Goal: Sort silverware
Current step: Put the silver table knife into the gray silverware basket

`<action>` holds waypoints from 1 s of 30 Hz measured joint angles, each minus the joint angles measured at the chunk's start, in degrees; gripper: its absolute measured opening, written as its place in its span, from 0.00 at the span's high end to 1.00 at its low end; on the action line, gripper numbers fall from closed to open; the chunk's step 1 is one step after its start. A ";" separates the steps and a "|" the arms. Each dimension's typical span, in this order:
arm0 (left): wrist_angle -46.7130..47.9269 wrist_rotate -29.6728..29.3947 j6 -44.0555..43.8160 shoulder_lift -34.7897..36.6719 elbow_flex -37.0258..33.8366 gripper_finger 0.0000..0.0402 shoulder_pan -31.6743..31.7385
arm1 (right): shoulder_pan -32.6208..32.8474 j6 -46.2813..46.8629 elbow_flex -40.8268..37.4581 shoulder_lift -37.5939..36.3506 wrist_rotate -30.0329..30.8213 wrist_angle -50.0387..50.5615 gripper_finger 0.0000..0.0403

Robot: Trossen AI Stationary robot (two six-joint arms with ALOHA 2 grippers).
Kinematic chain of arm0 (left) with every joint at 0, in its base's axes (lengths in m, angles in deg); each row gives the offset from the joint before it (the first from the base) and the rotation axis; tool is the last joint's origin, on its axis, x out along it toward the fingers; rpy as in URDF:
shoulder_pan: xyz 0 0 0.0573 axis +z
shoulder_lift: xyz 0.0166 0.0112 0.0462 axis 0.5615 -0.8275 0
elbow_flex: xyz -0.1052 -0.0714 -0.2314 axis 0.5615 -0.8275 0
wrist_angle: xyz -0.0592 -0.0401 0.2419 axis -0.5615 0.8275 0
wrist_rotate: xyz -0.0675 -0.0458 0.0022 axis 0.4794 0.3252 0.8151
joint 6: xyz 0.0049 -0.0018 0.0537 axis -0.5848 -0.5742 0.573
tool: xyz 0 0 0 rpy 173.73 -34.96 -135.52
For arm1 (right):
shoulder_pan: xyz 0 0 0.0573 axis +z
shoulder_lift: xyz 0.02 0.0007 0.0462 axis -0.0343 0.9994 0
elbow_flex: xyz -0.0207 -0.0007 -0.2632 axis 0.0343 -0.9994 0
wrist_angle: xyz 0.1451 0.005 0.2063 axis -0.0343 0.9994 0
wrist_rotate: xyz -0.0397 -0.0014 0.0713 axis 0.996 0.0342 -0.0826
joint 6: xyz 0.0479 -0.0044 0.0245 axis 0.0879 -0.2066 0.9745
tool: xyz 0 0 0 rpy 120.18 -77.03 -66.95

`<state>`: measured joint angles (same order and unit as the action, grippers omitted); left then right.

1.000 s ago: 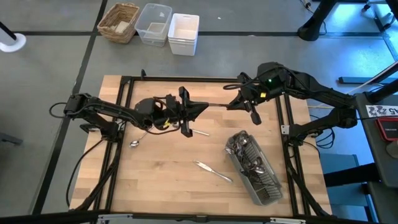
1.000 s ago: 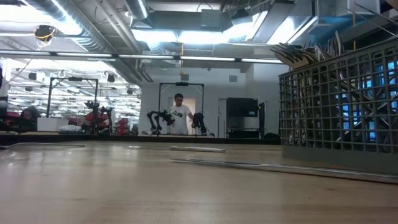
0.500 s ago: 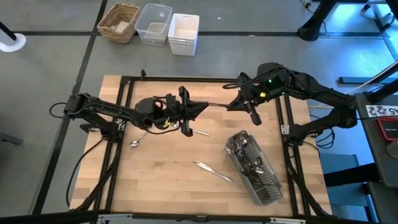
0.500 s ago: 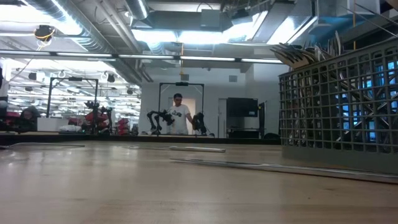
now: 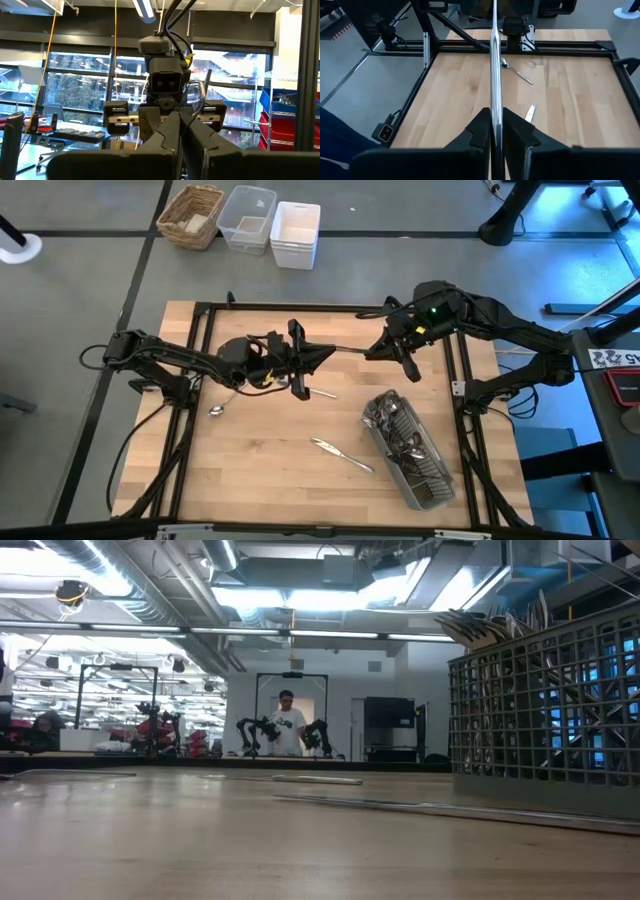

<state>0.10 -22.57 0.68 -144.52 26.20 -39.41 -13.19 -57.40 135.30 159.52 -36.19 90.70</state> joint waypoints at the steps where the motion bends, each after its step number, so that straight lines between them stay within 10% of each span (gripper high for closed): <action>1: -0.01 0.00 0.00 0.00 0.00 1.00 0.00 | 0.00 0.00 0.00 0.00 -0.20 0.02 0.90; 30: 1.10 -0.24 0.11 0.00 -0.02 1.00 0.04 | 0.00 1.29 0.00 5.92 -1.14 1.16 0.88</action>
<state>1.19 -22.81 0.79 -144.52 26.18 -39.37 -13.19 -56.11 135.30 165.44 -37.33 91.85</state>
